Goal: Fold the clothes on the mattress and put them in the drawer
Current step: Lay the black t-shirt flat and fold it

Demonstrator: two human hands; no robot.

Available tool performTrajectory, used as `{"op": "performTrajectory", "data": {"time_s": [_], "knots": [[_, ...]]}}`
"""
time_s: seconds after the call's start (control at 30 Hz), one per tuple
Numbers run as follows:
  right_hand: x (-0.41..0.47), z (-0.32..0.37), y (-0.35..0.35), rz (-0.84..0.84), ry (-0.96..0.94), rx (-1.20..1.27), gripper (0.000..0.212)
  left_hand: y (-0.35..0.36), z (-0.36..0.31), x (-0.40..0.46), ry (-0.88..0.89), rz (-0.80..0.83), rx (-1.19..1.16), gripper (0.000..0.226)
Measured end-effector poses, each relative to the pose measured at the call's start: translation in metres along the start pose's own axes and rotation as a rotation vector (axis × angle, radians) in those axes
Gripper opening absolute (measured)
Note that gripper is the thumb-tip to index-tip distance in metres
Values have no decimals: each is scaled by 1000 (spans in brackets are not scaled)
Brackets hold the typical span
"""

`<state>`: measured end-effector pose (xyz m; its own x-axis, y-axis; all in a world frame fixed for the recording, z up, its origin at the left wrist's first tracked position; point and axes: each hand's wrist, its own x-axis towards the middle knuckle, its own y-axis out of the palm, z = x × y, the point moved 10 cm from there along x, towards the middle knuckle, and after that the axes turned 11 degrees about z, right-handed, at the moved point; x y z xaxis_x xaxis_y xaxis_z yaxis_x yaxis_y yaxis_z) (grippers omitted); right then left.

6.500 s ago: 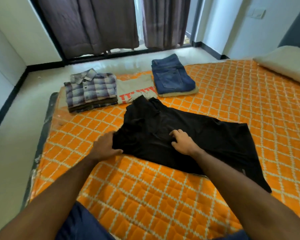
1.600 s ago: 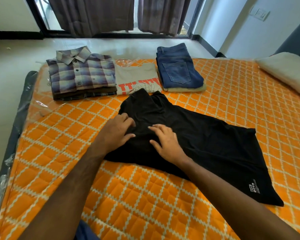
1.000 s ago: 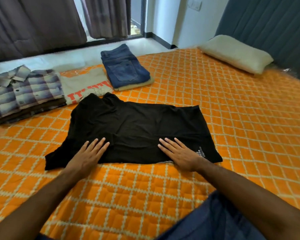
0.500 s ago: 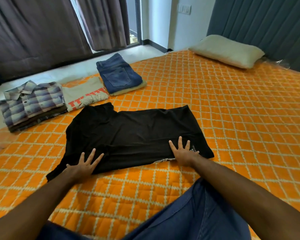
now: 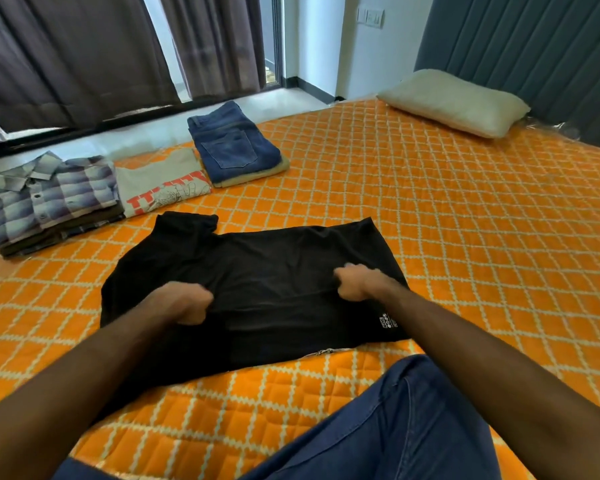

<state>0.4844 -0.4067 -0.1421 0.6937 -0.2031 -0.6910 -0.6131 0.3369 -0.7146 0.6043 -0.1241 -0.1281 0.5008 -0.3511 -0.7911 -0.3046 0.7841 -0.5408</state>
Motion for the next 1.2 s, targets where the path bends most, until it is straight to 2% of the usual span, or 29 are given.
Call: {"op": "performTrajectory", "data": {"time_s": [0.03,0.1,0.17,0.27,0.3,0.4,0.43,0.47,0.5,0.53,0.57,0.6,0.63,0.77,0.87,0.93,0.97,1.07,1.13,1.2], "knots": [[7,3,-13,-111,-25,29,53,-26,-10,2,25,-179,31,41],[28,12,-18,-184,-128,62,61,-59,-34,17,92,-441,-10,51],[57,15,-12,-175,-225,-27,65,-70,-57,49,155,-488,-91,62],[93,-8,-11,-216,-244,-137,68,-60,-82,95,215,-465,-196,75],[102,-26,-15,-255,-191,-105,69,-55,-85,102,223,-511,-218,74],[118,-99,-34,-374,136,117,74,-48,-84,112,225,-614,-230,67],[115,-110,-42,-439,205,132,77,-48,-83,110,233,-637,-237,67],[115,-106,-51,-517,185,85,79,-51,-82,112,240,-651,-245,67],[113,-86,-61,-588,60,21,78,-55,-80,113,237,-657,-257,68],[116,-55,-64,-601,-151,-64,74,-60,-76,118,231,-669,-254,69],[121,-23,-59,-549,-368,-159,70,-65,-71,126,218,-652,-264,70],[125,-1,-47,-459,-503,-239,68,-71,-65,132,204,-635,-276,71],[133,6,-38,-382,-522,-266,67,-76,-60,139,190,-617,-293,71],[155,-54,-54,-423,-72,-7,72,-83,-21,153,95,-571,-363,70],[153,-54,-59,-442,28,29,70,-75,46,129,-180,-647,-282,68],[143,-21,-68,-560,-88,-19,69,-65,83,98,-299,-748,-299,60],[138,13,-66,-572,-247,-78,69,-55,96,85,-323,-786,-303,54],[124,122,-30,-361,-720,-282,63,-11,116,69,-342,-762,-229,39],[123,185,-13,-306,-833,-384,66,30,137,71,-373,-649,-267,49],[131,224,-9,-288,-847,-425,70,50,150,73,-377,-612,-341,57]]}}
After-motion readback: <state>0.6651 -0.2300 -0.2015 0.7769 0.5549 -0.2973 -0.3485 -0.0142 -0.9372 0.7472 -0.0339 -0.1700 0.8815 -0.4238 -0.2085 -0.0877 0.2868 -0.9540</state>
